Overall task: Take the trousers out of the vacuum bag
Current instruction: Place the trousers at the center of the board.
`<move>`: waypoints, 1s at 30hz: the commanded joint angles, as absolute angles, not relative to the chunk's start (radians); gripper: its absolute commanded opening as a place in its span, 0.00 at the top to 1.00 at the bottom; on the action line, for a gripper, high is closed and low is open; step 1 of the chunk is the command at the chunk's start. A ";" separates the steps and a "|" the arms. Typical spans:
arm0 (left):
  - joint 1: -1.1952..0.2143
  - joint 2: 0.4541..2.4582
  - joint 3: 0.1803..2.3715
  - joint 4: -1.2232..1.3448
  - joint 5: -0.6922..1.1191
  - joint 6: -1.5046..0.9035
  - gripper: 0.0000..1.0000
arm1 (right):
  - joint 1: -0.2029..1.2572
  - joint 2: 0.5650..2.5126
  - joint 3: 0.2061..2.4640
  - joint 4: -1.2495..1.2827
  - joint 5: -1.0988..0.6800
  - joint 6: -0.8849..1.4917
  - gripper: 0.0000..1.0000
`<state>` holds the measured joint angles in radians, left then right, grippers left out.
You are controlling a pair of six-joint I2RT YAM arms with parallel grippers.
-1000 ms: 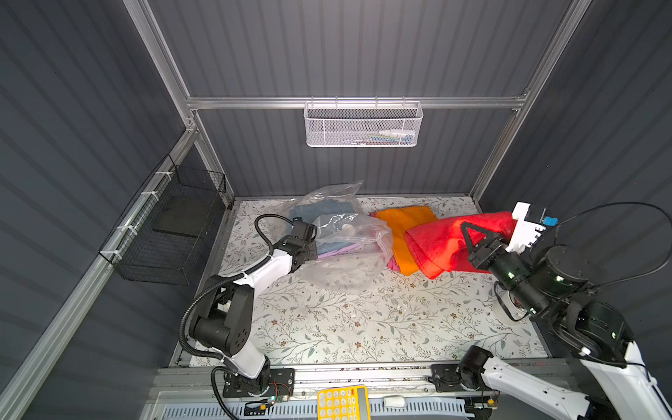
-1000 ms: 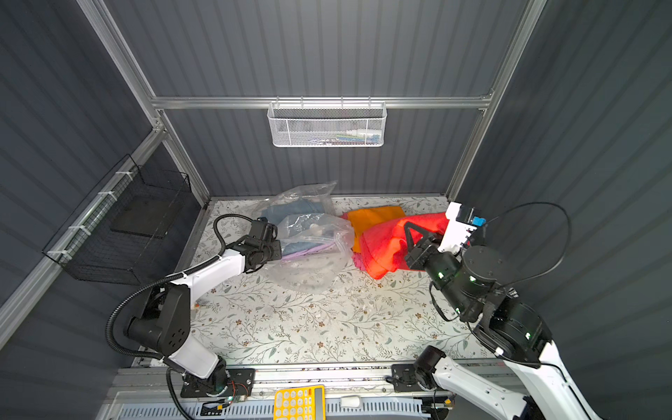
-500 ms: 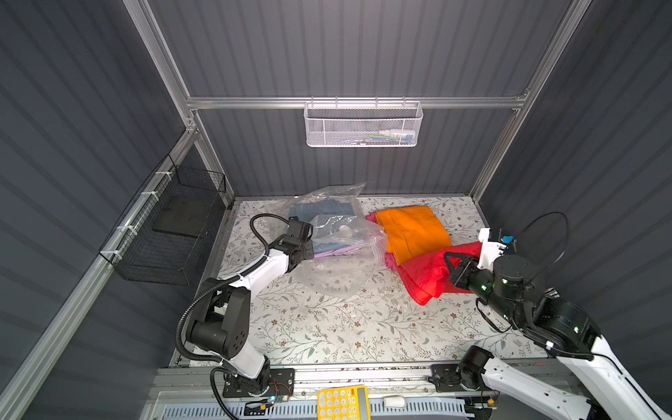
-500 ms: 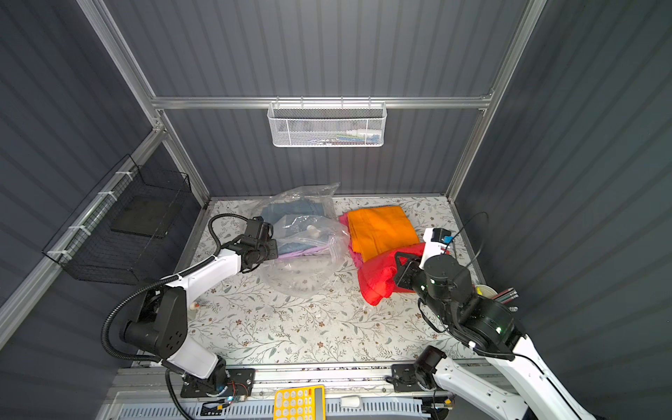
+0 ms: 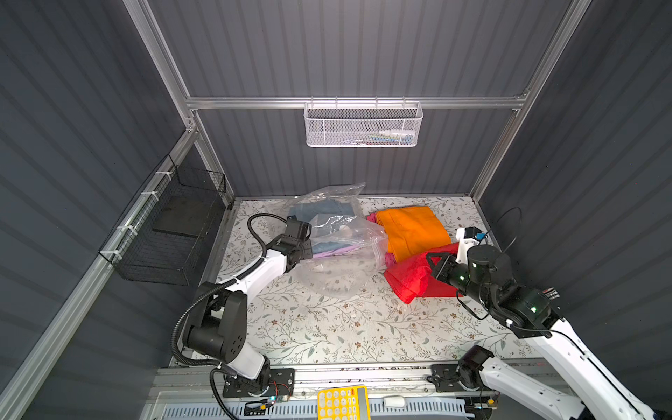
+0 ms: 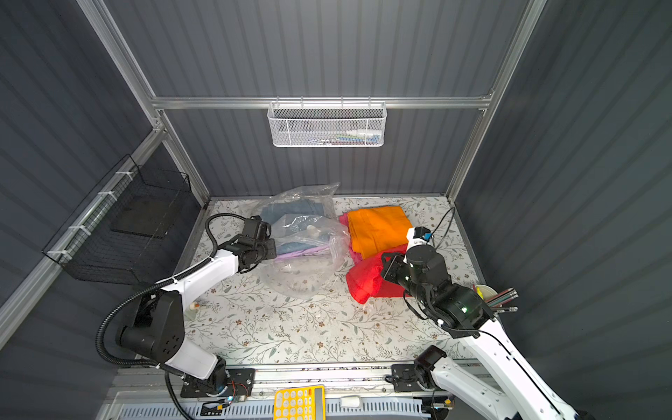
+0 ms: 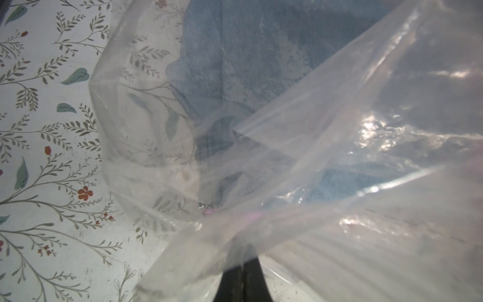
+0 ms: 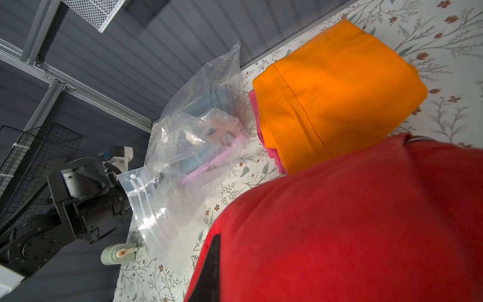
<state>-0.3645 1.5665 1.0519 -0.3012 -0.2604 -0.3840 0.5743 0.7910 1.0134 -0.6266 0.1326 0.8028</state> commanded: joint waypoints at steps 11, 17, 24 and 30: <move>-0.353 1.526 1.066 -0.327 -0.259 -0.373 1.00 | 0.532 0.695 0.788 -0.394 -0.018 0.865 1.00; -0.353 1.521 1.060 -0.331 -0.257 -0.377 1.00 | 0.533 0.568 0.511 -0.352 -0.029 1.001 1.00; -0.353 1.499 1.051 -0.334 -0.237 -0.393 1.00 | 0.556 0.487 0.316 -0.380 0.010 1.132 1.00; -0.353 1.487 1.045 -0.338 -0.222 -0.406 1.00 | 0.573 0.521 0.232 -0.383 0.070 1.231 1.00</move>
<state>-0.3626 1.5139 1.0519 -0.3229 -0.2390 -0.3893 0.5621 0.4927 0.2710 -0.3626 0.0292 1.1561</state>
